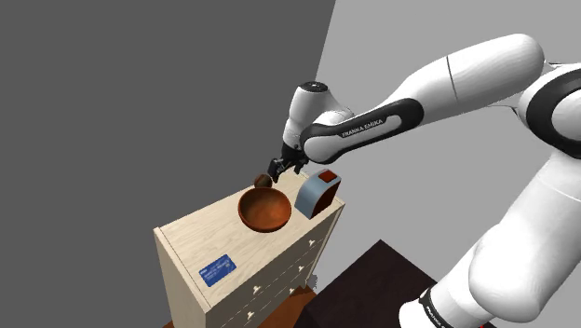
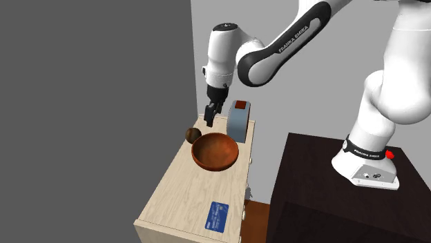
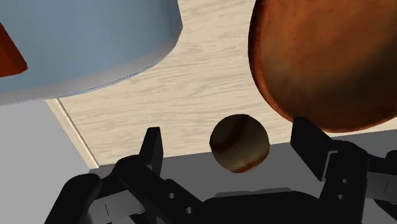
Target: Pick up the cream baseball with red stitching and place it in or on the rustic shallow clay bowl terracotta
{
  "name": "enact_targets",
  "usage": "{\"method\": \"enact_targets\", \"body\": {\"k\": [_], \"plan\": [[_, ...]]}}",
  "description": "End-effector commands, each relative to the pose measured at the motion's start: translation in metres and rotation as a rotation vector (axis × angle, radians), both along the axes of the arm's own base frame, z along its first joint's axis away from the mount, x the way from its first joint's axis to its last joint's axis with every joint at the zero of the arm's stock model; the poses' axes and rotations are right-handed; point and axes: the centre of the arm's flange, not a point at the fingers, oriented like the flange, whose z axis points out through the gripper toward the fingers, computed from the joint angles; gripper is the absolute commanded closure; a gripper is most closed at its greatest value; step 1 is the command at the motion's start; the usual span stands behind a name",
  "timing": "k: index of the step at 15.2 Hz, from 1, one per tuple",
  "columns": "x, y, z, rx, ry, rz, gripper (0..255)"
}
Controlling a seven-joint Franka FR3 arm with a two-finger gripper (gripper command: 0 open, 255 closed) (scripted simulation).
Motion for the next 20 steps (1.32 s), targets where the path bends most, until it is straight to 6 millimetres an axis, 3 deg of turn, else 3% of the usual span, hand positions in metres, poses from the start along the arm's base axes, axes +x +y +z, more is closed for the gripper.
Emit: {"method": "enact_targets", "body": {"k": [1,6,14,20], "plan": [[0.018,0.011,-0.019,0.0,-0.008,0.001,0],[0.056,0.034,-0.056,-0.002,-0.024,0.003,0],[0.063,0.03,-0.095,-0.002,-0.024,0.003,0],[0.063,0.03,-0.095,-0.002,-0.024,0.003,0]]}}
